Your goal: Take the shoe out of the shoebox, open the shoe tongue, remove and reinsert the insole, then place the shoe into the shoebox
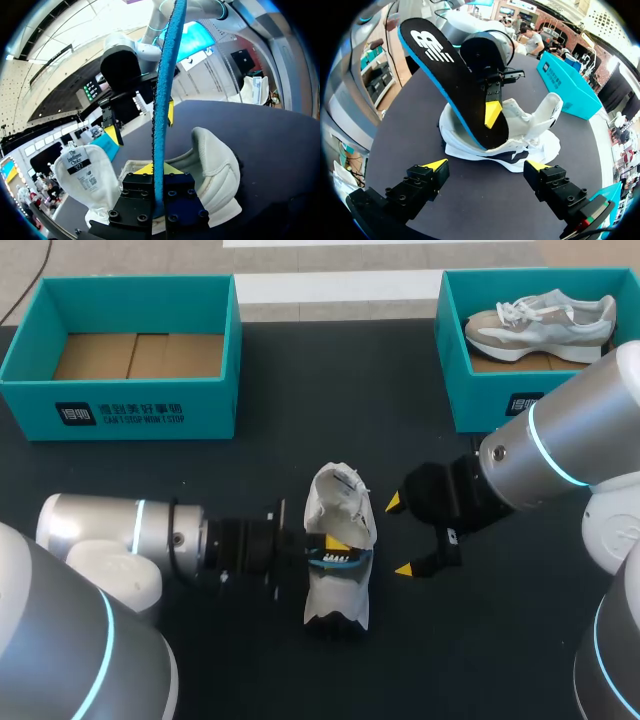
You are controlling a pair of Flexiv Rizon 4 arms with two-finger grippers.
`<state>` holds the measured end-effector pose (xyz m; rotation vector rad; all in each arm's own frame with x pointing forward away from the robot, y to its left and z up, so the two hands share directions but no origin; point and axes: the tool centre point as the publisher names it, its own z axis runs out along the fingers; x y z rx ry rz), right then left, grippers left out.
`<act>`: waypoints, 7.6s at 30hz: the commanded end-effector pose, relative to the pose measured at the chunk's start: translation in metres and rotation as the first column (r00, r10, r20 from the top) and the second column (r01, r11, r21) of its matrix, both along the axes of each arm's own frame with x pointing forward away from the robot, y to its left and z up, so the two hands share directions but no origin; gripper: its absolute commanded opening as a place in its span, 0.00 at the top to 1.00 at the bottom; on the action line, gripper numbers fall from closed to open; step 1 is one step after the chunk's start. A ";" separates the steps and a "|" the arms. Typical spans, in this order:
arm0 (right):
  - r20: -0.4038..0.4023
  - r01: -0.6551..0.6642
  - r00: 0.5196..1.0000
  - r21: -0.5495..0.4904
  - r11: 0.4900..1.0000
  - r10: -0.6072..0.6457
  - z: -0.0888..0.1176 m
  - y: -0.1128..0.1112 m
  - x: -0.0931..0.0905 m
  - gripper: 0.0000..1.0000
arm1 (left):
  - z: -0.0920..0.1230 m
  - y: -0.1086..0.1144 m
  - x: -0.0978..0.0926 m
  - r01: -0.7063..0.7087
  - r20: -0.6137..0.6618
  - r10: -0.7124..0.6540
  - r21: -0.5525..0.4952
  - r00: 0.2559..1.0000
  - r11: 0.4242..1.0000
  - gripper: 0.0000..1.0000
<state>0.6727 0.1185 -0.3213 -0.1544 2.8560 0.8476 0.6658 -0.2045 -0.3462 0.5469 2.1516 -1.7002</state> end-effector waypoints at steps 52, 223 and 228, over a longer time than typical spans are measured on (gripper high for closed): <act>0.001 0.000 1.000 0.001 1.000 0.000 0.000 0.000 0.000 0.00 | -0.010 0.005 0.001 0.003 0.073 -0.004 0.002 0.997 1.000 1.00; 0.001 0.000 1.000 0.001 1.000 0.000 0.000 0.000 0.000 0.00 | 0.061 0.031 -0.006 0.235 0.208 -0.245 0.074 0.947 0.969 0.03; 0.001 0.000 1.000 0.001 1.000 0.000 0.000 0.000 0.000 0.00 | 0.077 0.035 0.000 0.291 0.154 -0.306 0.110 0.940 0.950 0.00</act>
